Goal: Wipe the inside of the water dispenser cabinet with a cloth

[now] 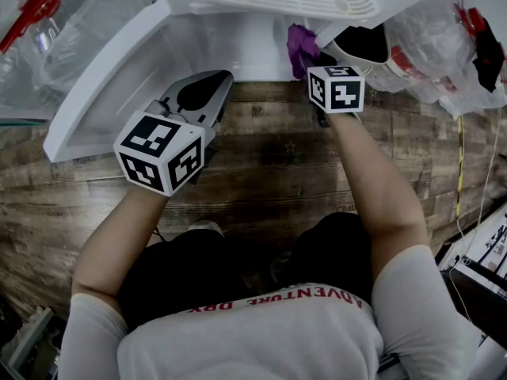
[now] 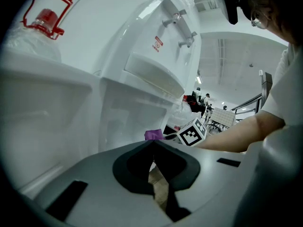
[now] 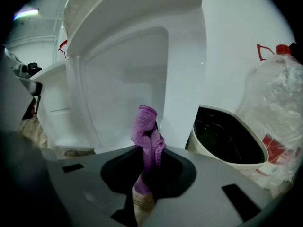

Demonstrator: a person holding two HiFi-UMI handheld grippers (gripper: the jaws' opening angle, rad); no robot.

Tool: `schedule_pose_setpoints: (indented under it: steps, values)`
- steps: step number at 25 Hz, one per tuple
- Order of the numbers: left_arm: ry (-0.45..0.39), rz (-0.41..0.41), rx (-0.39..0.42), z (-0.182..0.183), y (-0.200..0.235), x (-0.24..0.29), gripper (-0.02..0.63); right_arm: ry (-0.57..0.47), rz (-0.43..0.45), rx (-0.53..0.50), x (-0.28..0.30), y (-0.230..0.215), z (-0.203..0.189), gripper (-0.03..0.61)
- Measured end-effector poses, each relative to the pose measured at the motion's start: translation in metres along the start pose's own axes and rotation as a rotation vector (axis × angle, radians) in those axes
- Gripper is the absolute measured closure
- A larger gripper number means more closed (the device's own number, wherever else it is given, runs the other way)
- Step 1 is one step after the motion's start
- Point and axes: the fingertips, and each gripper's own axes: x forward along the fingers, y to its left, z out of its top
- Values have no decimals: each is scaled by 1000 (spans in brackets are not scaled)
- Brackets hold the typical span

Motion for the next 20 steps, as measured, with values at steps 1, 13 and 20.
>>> schedule_pose_setpoints:
  steps: [1, 13, 20]
  values:
    - [2, 0, 0, -1, 1, 0, 586, -12, 2, 0, -4, -1, 5, 514]
    - [27, 5, -19, -13, 8, 2, 586, -176, 41, 86, -43, -3, 57, 514]
    - [24, -8, -16, -15, 5, 2, 586, -270, 53, 110, -65, -6, 87, 515]
